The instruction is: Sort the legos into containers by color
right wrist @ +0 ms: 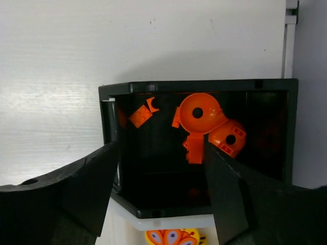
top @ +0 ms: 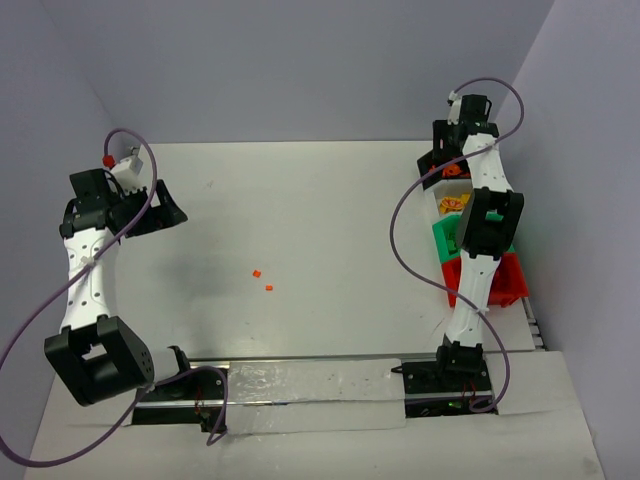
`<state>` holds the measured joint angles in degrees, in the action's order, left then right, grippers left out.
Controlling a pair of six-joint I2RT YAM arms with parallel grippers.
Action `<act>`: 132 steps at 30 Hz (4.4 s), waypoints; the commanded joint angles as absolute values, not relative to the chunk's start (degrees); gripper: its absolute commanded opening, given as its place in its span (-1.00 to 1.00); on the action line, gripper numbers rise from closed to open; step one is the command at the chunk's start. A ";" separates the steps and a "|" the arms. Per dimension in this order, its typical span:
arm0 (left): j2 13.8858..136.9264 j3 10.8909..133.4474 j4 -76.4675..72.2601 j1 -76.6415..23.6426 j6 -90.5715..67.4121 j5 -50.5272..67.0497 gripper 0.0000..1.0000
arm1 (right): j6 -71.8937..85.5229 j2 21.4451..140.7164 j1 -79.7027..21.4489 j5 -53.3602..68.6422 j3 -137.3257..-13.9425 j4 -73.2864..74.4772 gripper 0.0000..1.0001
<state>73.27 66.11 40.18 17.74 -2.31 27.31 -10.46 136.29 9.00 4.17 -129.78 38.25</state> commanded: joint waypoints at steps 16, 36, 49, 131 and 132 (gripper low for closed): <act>71.56 69.61 40.43 18.08 -2.16 28.56 0.98 | -9.02 111.62 -7.89 12.92 -109.83 40.21 1.00; 70.49 71.26 42.43 18.79 -2.29 29.36 0.99 | -5.54 121.62 -51.67 9.25 -99.19 33.85 0.74; 70.79 70.66 41.84 18.72 -1.97 29.27 0.98 | -7.22 131.66 -54.86 8.74 -108.58 37.12 0.34; 127.29 103.70 30.73 11.60 14.12 15.45 0.27 | -2.99 112.22 -27.14 15.83 -93.27 39.79 0.62; 128.08 104.05 30.92 11.06 14.65 14.86 0.26 | -2.99 112.46 -26.96 15.93 -93.43 39.93 0.62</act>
<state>126.07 100.24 32.23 13.23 10.77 16.31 -2.61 114.21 -27.47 14.85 -93.17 38.82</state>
